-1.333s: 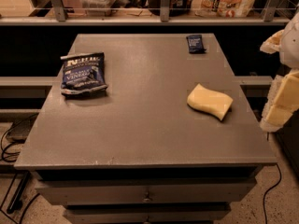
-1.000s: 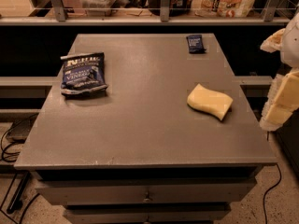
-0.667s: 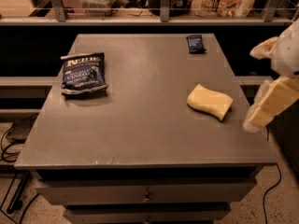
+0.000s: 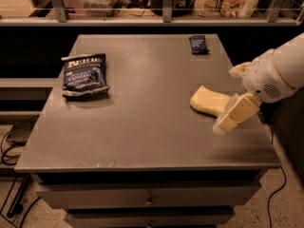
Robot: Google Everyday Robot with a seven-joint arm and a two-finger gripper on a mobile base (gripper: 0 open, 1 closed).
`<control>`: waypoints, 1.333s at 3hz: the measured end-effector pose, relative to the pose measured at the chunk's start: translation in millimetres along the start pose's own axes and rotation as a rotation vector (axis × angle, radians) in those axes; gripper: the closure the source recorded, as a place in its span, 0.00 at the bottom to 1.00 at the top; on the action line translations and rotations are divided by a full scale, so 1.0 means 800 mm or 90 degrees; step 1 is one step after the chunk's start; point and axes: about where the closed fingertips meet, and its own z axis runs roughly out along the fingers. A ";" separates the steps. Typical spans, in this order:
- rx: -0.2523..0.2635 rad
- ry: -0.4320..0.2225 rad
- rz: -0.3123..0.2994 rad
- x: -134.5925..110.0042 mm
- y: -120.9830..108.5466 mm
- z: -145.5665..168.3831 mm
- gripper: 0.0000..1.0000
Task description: Move sponge near blue chip bag
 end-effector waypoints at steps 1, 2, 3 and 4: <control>-0.018 -0.003 0.026 0.006 -0.009 0.037 0.00; -0.048 0.007 0.061 0.018 -0.020 0.078 0.03; -0.057 0.012 0.079 0.025 -0.028 0.089 0.25; -0.051 0.014 0.066 0.007 -0.035 0.080 0.49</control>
Offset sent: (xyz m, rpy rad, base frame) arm 0.0441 0.0179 -0.0828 0.0553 0.1654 -0.0502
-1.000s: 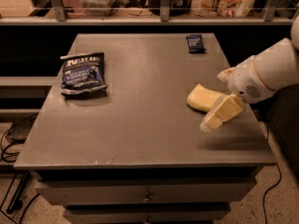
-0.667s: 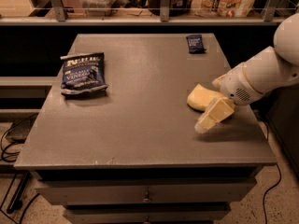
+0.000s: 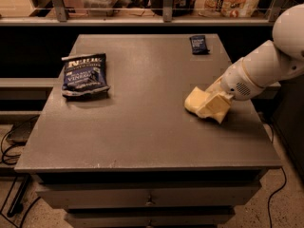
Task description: Move sponge near blue chip bag
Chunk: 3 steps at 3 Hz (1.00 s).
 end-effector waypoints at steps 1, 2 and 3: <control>0.005 -0.023 -0.032 -0.042 0.002 -0.017 0.72; 0.002 -0.070 -0.093 -0.113 0.013 -0.043 0.95; -0.001 -0.074 -0.086 -0.112 0.013 -0.037 1.00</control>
Offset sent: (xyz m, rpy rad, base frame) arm 0.0234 0.1065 0.1553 0.1390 -0.2435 0.2390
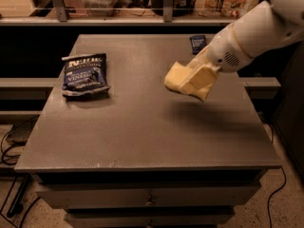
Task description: Move sponge near blue chip bag
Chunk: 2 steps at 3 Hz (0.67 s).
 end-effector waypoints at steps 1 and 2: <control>-0.032 -0.017 0.030 0.007 0.006 0.036 1.00; -0.080 -0.113 0.054 -0.048 0.006 0.120 1.00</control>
Offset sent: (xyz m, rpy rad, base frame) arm 0.0562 0.1391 -0.0623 0.3737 0.0947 0.0381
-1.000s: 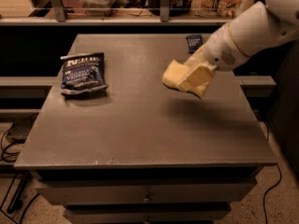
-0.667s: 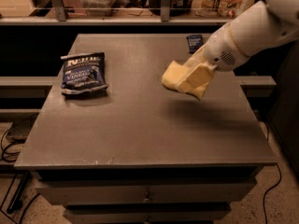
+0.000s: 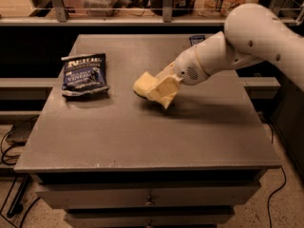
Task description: Move sponge near blue chip bag
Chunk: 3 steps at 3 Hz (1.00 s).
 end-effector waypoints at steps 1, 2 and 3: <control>-0.016 -0.057 0.000 -0.035 -0.008 0.049 1.00; -0.040 -0.087 -0.023 -0.085 -0.015 0.103 0.74; -0.055 -0.089 -0.045 -0.113 -0.014 0.131 0.51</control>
Offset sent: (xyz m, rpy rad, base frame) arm 0.0622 0.1345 0.0013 0.1872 -0.0406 0.0861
